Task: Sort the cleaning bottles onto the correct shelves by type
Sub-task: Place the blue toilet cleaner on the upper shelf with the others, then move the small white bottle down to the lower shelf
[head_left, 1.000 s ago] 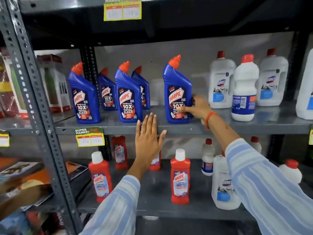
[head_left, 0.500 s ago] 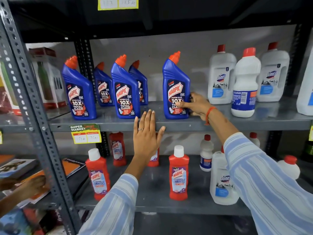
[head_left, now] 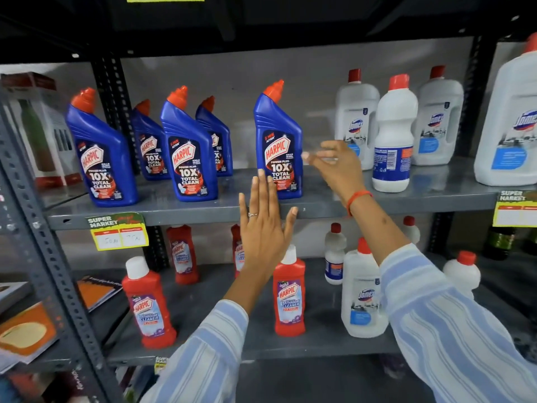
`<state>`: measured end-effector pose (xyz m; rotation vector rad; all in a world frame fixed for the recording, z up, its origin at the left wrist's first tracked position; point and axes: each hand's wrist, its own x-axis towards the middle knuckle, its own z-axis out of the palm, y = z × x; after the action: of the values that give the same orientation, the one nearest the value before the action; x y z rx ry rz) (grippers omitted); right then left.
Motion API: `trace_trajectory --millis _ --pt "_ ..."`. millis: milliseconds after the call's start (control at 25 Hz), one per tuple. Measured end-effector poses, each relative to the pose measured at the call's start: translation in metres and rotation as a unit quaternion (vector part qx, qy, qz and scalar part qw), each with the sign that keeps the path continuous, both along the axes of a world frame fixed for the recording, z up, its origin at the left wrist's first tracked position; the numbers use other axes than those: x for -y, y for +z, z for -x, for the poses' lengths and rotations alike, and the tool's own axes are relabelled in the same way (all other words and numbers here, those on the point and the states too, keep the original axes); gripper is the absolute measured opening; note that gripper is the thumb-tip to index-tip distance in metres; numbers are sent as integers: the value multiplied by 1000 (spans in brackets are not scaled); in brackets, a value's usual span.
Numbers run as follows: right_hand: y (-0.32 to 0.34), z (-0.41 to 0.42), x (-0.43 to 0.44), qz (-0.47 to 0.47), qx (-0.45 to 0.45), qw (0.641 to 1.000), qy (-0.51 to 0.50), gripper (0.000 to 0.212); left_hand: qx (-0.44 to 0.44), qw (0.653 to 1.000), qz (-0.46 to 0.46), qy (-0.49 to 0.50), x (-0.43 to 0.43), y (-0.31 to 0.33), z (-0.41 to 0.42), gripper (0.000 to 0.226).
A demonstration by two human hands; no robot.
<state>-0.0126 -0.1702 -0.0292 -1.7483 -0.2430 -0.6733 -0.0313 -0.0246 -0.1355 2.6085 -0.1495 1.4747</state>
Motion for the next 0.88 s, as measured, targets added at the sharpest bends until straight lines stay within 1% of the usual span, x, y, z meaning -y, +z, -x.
trace_trajectory --millis 40,80,120,160,200,240,280,320,360,400,480,560,640,800,880 --pt "-4 6 11 -19 67 996 -55 47 6 1000 -10 -22 16 2 -1 72" --pt "-10 10 26 -26 136 983 -121 41 11 999 -13 -45 36 3 -3 72" --pt "-15 12 40 -16 187 965 -184 41 12 998 -15 -60 52 4 -5 71" --pt "-17 10 56 4 205 950 -238 47 10 997 -19 -69 69 6 -6 71" --pt "-17 5 75 32 182 943 -275 57 6 997 -25 -76 87 7 -6 70" --pt "-17 -2 93 59 135 947 -284 68 -3 996 -32 -83 103 7 -6 70" --pt "-16 -11 107 80 77 957 -268 77 -12 995 -36 -87 115 5 -7 70" --pt "-15 -18 120 86 29 968 -236 80 -20 996 -37 -85 128 2 -9 69" --pt "-15 -24 129 79 6 977 -199 78 -27 996 -31 -76 140 1 -12 69" --pt "-17 -29 133 65 3 983 -170 72 -32 997 -20 -62 149 0 -16 67" --pt "-22 -31 136 39 21 989 -144 63 -33 999 -3 -24 166 -4 -21 63" --pt "-23 -25 139 21 42 990 -133 62 -36 999 -1 -5 176 -7 -22 60" --pt "-28 -14 144 9 65 989 -136 63 -31 999 1 -11 177 -9 -19 57" --pt "-43 20 160 -12 119 984 -131 66 50 998 41 -20 183 -14 -7 57" --pt "-57 38 167 -25 133 983 -124 66 66 995 65 -34 187 -22 -1 58"
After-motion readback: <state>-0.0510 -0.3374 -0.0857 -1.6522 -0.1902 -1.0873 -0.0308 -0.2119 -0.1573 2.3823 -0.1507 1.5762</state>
